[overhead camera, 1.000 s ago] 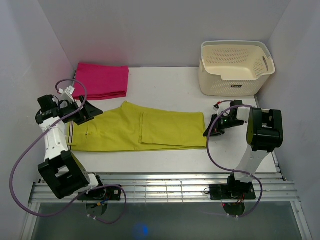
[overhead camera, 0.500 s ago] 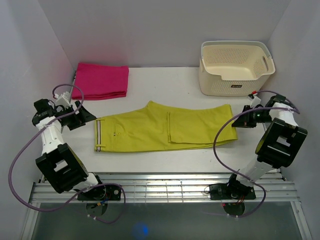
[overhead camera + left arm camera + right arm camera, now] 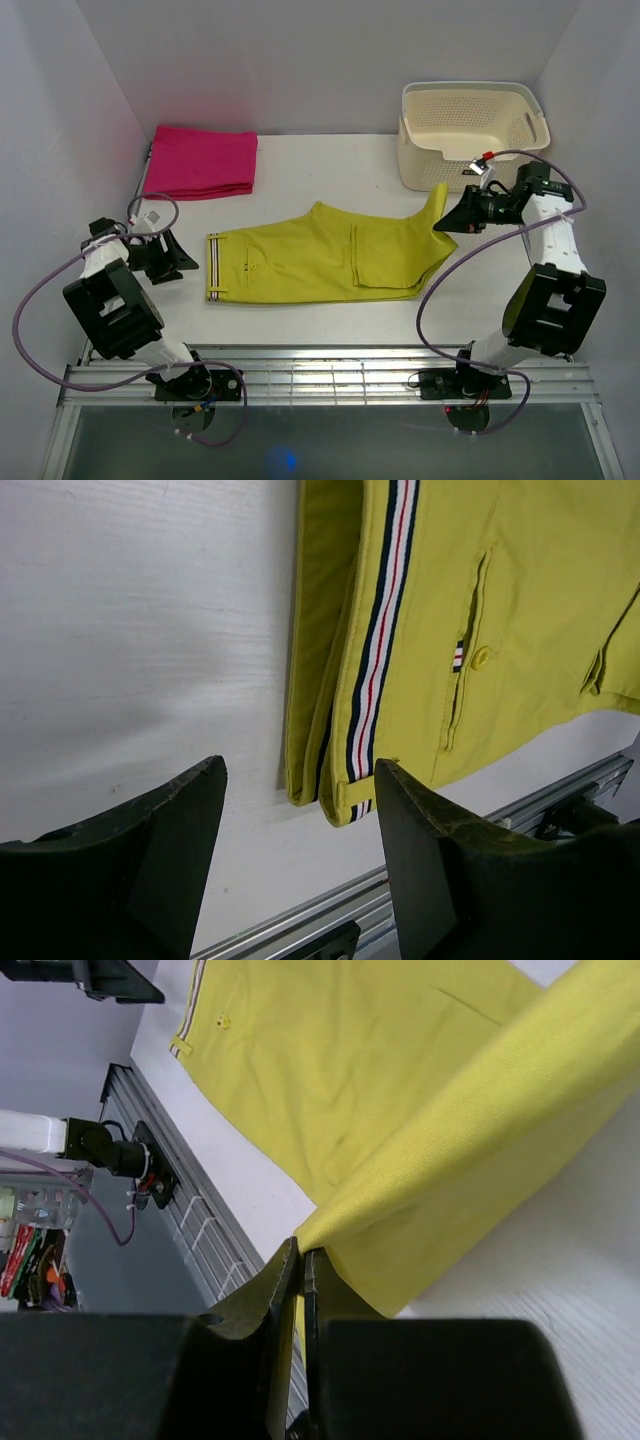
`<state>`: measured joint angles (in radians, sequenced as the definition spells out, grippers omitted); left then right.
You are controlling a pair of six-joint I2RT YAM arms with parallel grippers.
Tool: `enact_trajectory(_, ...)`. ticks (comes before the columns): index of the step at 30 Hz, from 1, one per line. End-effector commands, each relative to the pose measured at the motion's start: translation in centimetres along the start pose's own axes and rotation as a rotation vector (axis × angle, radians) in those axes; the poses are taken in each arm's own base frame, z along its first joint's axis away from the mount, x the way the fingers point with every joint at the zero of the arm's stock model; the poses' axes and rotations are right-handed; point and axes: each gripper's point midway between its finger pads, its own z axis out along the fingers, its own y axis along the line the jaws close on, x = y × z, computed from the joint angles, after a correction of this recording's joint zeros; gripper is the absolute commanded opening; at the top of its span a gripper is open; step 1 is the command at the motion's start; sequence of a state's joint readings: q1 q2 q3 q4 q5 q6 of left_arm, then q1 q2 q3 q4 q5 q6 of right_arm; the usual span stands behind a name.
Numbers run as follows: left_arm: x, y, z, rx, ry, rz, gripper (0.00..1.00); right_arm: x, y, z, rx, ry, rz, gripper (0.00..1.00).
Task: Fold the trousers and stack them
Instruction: Fold the trousers
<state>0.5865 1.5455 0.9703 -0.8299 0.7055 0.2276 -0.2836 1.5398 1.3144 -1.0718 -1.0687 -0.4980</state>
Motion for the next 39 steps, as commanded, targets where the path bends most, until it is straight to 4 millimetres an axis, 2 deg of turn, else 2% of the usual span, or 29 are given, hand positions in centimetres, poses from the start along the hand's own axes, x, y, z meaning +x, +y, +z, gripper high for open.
enact_trajectory(1, 1.3, 0.9, 0.7, -0.009, 0.038, 0.016, 0.71, -2.0, 4.9, 2.2, -0.107, -0.057, -0.093, 0.08)
enact_trajectory(2, 1.5, 1.1, 0.8, -0.011, 0.046, 0.013, 0.7, -2.1, 5.3, 3.0, -0.111, -0.056, -0.108, 0.08)
enact_trajectory(3, 1.9, 1.4, 1.3, -0.009, 0.064, 0.001, 0.7, -2.7, 6.6, 4.3, -0.127, -0.06, -0.153, 0.08)
enact_trajectory(4, 2.1, 1.4, 1.7, -0.004, 0.078, -0.002, 0.69, -2.2, 6.9, 5.3, -0.138, -0.048, -0.15, 0.08)
enact_trajectory(5, 2.3, 1.4, 2.0, 0.006, 0.088, -0.005, 0.69, -1.6, 8.4, 6.8, -0.176, -0.016, -0.175, 0.08)
enact_trajectory(6, 2.4, 1.3, 2.4, 0.026, 0.104, -0.019, 0.68, -1.8, 8.5, 7.7, -0.174, -0.016, -0.191, 0.08)
enact_trajectory(8, 2.3, 0.4, 2.9, 0.08, 0.109, -0.015, 0.65, -1.2, 10.1, 9.5, -0.21, 0.022, -0.199, 0.08)
enact_trajectory(10, 2.5, 0.0, 3.9, 0.099, 0.132, -0.012, 0.57, -1.4, 10.4, 10.9, -0.227, 0.028, -0.199, 0.08)
enact_trajectory(11, 2.5, 0.0, 4.3, 0.104, 0.139, -0.017, 0.44, -1.1, 11.2, 11.7, -0.247, 0.043, -0.208, 0.08)
enact_trajectory(13, 2.8, 0.3, 5.4, 0.101, 0.167, -0.031, 0.31, -1.1, 11.6, 13.0, -0.27, 0.053, -0.205, 0.08)
enact_trajectory(14, 2.7, 0.2, 5.7, 0.111, 0.17, -0.043, 0.27, -0.8, 12.4, 13.7, -0.291, 0.068, -0.214, 0.08)
enact_trajectory(16, 2.7, -0.3, 6.3, 0.134, 0.181, -0.057, 0.25, -0.5, 12.6, 15.1, -0.304, 0.086, -0.194, 0.08)
enact_trajectory(17, 2.6, -0.5, 6.6, 0.145, 0.186, -0.06, 0.25, -0.4, 13.5, 15.9, -0.33, 0.089, -0.221, 0.08)
enact_trajectory(18, 2.6, -0.9, 6.8, 0.153, 0.189, -0.067, 0.21, -0.1, 13.5, 16.8, -0.332, 0.099, -0.213, 0.08)
enact_trajectory(20, 3.0, -1.5, 7.4, 0.151, 0.21, -0.05, 0.16, 0.1, 14.9, 18.2, -0.372, 0.102, -0.226, 0.08)
enact_trajectory(21, 3.1, -1.5, 7.6, 0.147, 0.213, -0.041, 0.13, 0.3, 14.8, 19.1, -0.378, 0.111, -0.215, 0.08)
enact_trajectory(22, 3.4, -2.0, 7.9, 0.149, 0.227, -0.037, 0.06, 0.6, 15.1, 19.7, -0.389, 0.121, -0.206, 0.08)
enact_trajectory(23, 3.8, -2.2, 8.1, 0.148, 0.235, -0.039, 0.03, 1.1, 16.1, 20.5, -0.416, 0.13, -0.208, 0.08)
enact_trajectory(24, 3.9, -2.3, 8.3, 0.147, 0.237, -0.037, 0.0, 1.0, 16.3, 21.4, -0.429, 0.128, -0.219, 0.08)
enact_trajectory(27, 4.2, -2.9, 8.7, 0.157, 0.25, -0.055, 0.0, 2.0, 17.2, 23.2, -0.458, 0.166, -0.217, 0.08)
enact_trajectory(28, 4.1, -2.9, 8.7, 0.155, 0.249, -0.06, 0.01, 2.0, 17.6, 23.6, -0.466, 0.168, -0.224, 0.08)
enact_trajectory(29, 4.1, -2.9, 8.6, 0.154, 0.247, -0.064, 0.06, 2.2, 18.0, 23.9, -0.471, 0.176, -0.228, 0.08)
enact_trajectory(32, 4.0, -2.9, 8.5, 0.147, 0.23, -0.055, 0.08, 2.5, 18.2, 25.3, -0.475, 0.188, -0.218, 0.08)
enact_trajectory(35, 4.0, -3.0, 8.6, 0.147, 0.239, -0.067, 0.08, 3.0, 17.7, 26.7, -0.455, 0.196, -0.188, 0.08)
enact_trajectory(38, 3.4, -3.5, 7.5, 0.187, 0.217, -0.053, 0.12, 4.1, 16.3, 27.7, -0.435, 0.222, -0.152, 0.08)
enact_trajectory(39, 2.7, -3.8, 7.0, 0.214, 0.186, -0.051, 0.19, 4.5, 15.8, 28.0, -0.425, 0.231, -0.142, 0.08)
